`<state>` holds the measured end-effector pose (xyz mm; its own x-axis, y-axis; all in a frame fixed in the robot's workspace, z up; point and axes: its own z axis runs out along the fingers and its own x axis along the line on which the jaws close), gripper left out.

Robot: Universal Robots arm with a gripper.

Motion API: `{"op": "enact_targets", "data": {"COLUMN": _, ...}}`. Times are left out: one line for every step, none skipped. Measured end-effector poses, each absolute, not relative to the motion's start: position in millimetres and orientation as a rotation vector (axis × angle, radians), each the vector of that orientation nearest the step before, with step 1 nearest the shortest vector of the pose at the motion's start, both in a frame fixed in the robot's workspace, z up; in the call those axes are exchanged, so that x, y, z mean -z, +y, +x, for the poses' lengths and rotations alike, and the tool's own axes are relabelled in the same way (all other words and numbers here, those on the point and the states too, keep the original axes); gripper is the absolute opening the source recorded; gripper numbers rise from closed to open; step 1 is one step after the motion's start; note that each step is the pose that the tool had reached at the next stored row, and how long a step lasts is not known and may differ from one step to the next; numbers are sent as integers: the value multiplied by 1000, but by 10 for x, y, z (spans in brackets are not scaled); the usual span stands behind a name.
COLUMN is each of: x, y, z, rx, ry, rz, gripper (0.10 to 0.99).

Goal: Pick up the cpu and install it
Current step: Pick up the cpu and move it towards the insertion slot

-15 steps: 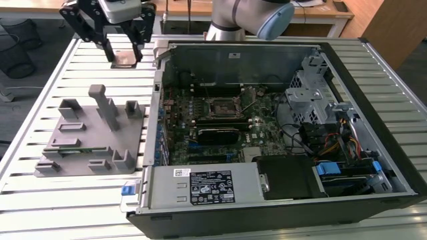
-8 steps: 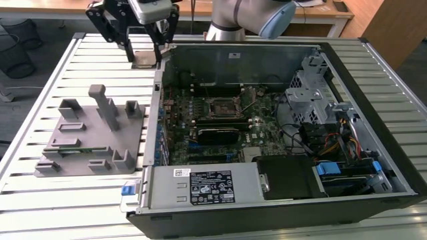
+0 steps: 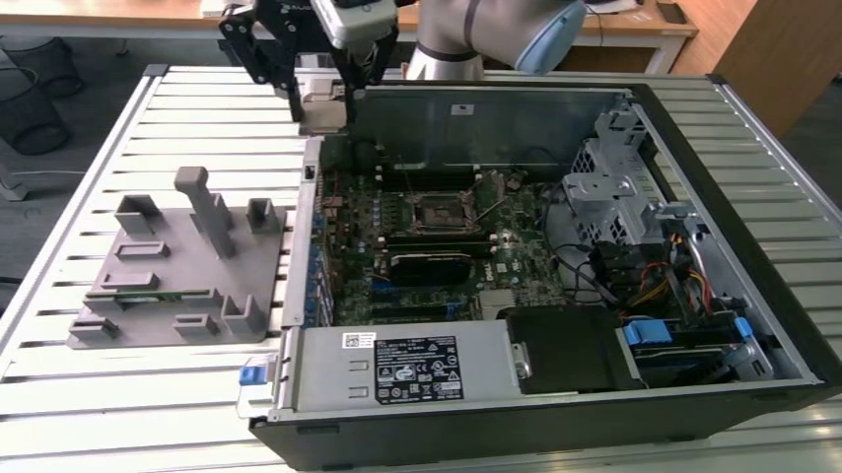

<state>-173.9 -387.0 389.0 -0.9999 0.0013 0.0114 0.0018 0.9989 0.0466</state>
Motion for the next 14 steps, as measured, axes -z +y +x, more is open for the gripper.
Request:
{"op": "enact_targets", "data": {"x": -3889, "y": -3863, "z": -1700, "rx": 73, "ry": -3129, "rz": -3, "gripper": 533}}
{"op": "enact_targets", "data": {"x": -3888, "y": -3853, "z": -1666, "rx": 73, "ry": -3129, "rz": -3, "gripper": 533}}
{"op": "enact_targets", "data": {"x": -3887, "y": -3840, "z": -1634, "rx": 73, "ry": -3129, "rz": -2, "gripper": 533}}
{"op": "enact_targets", "data": {"x": -3884, "y": -3818, "z": -1616, "rx": 73, "ry": -3129, "rz": -3, "gripper": 533}}
{"op": "enact_targets", "data": {"x": -3883, "y": -3797, "z": -1601, "rx": 73, "ry": -3129, "rz": -3, "gripper": 533}}
{"op": "enact_targets", "data": {"x": -3881, "y": -3778, "z": -1582, "rx": 74, "ry": -3129, "rz": -2, "gripper": 533}}
{"op": "enact_targets", "data": {"x": -3880, "y": -3763, "z": -1558, "rx": 74, "ry": -3129, "rz": -2, "gripper": 533}}
{"op": "enact_targets", "data": {"x": -3878, "y": -3753, "z": -1535, "rx": 75, "ry": -3129, "rz": -3, "gripper": 533}}
{"op": "enact_targets", "data": {"x": -3877, "y": -3744, "z": -1510, "rx": 76, "ry": -3129, "rz": -3, "gripper": 533}}
{"op": "enact_targets", "data": {"x": -3876, "y": -3738, "z": -1490, "rx": 77, "ry": -3129, "rz": -2, "gripper": 533}}
{"op": "enact_targets", "data": {"x": -3874, "y": -3733, "z": -1469, "rx": 77, "ry": -3129, "rz": -2, "gripper": 533}}
{"op": "enact_targets", "data": {"x": -3873, "y": -3728, "z": -1445, "rx": 78, "ry": -3129, "rz": -3, "gripper": 533}}
{"op": "enact_targets", "data": {"x": -3872, "y": -3725, "z": -1416, "rx": 79, "ry": -3129, "rz": -3, "gripper": 533}}
{"op": "enact_targets", "data": {"x": -3872, "y": -3721, "z": -1387, "rx": 79, "ry": -3129, "rz": -3, "gripper": 533}}
